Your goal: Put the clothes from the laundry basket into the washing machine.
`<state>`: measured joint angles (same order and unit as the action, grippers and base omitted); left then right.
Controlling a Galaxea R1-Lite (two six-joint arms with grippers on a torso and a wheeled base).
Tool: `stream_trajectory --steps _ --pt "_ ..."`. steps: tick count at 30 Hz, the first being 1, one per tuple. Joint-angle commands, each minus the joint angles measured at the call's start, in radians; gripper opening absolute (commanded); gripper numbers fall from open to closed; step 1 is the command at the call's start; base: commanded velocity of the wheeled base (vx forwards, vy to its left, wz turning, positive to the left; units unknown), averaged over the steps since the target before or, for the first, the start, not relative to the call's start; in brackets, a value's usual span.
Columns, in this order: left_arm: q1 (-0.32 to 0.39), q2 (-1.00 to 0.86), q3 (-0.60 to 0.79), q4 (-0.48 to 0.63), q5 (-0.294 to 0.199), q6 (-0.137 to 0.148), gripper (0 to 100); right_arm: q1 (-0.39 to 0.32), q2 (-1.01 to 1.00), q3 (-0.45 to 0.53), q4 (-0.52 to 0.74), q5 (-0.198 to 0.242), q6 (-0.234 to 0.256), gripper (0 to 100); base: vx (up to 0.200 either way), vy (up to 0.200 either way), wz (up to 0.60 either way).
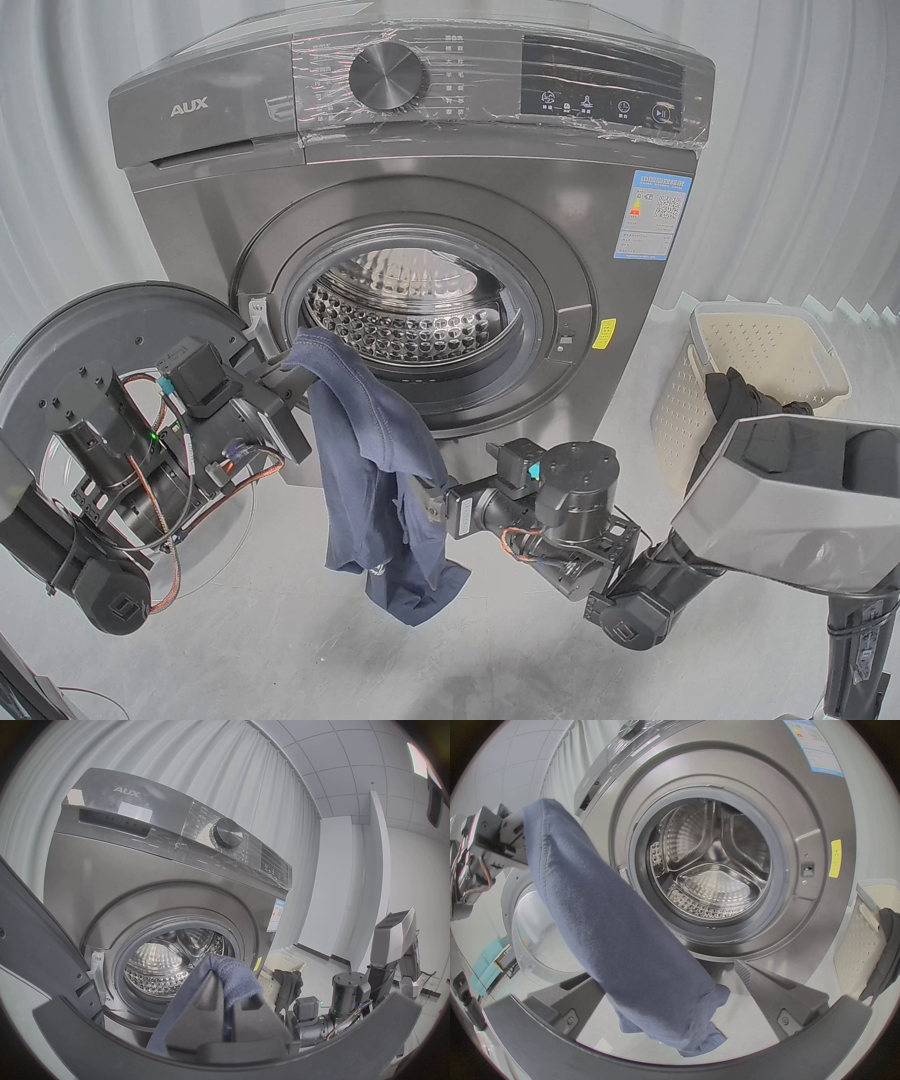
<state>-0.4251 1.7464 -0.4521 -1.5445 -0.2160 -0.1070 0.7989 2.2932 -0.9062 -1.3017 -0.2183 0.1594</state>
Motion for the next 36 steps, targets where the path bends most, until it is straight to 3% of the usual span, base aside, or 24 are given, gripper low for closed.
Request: stream_trajectory --steps 1,23,36 --pt "-0.001 -0.004 0.000 0.000 0.000 0.000 0 -0.033 -0.041 0.020 0.001 0.000 0.000 100 0.000 0.000 0.00" --pt "-0.003 -0.005 0.000 0.000 0.000 0.000 0 -0.090 -0.009 0.036 0.001 0.000 0.000 100 0.000 0.000 0.00" --pt "-0.007 -0.007 0.000 0.000 0.000 -0.002 0 -0.099 0.104 -0.074 0.002 0.002 -0.009 100 0.000 0.000 0.00"
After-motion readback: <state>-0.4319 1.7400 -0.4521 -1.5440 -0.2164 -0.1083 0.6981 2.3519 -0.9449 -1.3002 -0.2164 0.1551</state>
